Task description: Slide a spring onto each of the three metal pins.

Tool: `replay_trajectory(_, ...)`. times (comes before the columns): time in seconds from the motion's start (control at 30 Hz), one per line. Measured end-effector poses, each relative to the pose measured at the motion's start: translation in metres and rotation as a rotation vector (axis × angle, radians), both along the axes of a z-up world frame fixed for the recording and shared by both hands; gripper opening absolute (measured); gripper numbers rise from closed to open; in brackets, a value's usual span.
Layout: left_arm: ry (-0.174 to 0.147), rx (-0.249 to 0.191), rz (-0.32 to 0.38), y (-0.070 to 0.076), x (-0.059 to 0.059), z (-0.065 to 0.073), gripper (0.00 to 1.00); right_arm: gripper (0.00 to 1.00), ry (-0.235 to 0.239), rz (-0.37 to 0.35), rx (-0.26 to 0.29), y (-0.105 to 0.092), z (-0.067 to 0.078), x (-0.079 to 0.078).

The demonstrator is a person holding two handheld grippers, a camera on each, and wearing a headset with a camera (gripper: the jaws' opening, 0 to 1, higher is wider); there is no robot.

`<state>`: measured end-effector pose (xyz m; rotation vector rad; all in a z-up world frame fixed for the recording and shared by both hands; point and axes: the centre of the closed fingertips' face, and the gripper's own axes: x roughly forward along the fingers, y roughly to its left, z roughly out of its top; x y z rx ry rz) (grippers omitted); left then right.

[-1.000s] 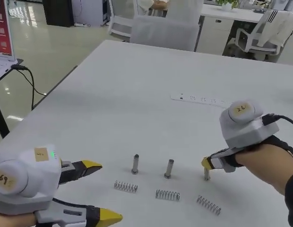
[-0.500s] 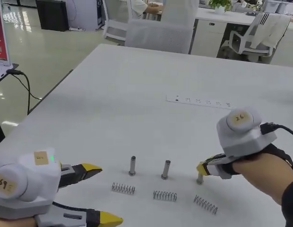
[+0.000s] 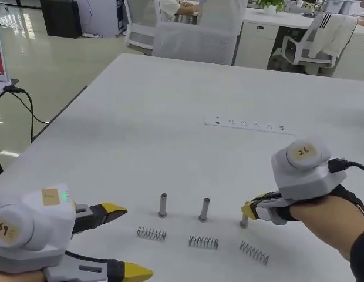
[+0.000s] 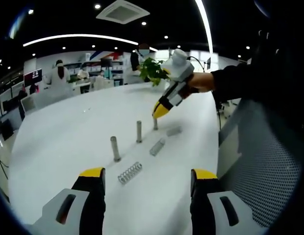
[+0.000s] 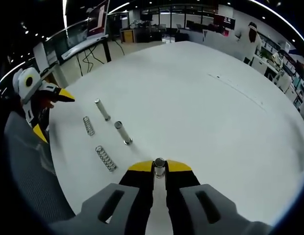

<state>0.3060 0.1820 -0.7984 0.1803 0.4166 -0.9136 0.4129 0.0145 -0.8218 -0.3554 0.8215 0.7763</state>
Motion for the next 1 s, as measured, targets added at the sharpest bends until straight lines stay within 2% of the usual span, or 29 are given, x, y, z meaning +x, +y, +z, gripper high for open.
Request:
replay_trajectory(0.7, 0.003, -0.013, 0.004, 0.000, 0.000, -0.003, 0.66, 0.08, 0.011, 0.014, -0.012, -0.004, -0.006, -0.006)
replay_trajectory(1.0, 0.009, -0.007, -0.013, -0.004, 0.000, -0.003, 0.66, 0.11, 0.013, 0.005, -0.007, -0.011, -0.007, -0.016)
